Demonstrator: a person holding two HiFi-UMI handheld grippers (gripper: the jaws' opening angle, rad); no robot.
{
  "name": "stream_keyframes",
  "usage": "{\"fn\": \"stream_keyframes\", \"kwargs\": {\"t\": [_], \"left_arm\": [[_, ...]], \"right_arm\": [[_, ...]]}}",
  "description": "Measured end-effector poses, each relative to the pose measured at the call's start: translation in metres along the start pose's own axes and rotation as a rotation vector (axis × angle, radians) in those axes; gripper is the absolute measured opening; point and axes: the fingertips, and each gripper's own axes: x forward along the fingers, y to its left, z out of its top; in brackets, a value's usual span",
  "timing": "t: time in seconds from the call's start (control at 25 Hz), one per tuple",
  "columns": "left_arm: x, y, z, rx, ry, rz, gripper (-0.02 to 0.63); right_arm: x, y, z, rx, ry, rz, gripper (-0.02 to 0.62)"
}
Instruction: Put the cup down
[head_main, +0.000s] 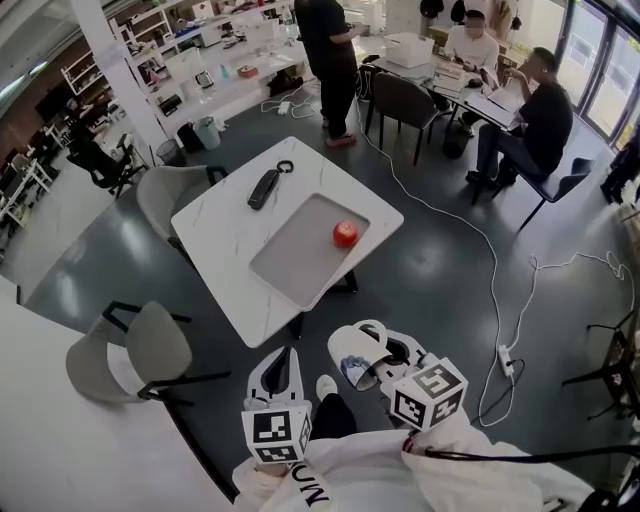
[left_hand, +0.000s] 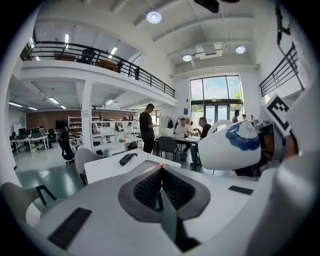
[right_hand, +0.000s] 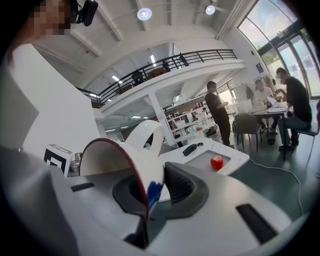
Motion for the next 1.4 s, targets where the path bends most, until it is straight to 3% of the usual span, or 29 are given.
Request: {"fn": "stream_keyframes", "kwargs": {"t": [0.4,0.84,1.4], "left_arm": [[0.056,0.075,0.017,-0.008,0.013,0.000,0.011],[0.092,0.130,0.033,-0.013,0.014,-0.023,0.011],[0.109,0.154,0.039,-0.029,-0.002,-0.062,0.011]], "right_arm": [[0.089,-0.009,0.023,0.005,0.022,-0.018,0.034],[0.146,-0.008,0.040,0.016,0.029,-0.044,0.034],[0.171,-0.005,0.055,0.000,0.029,-0.083,0.034]]}}
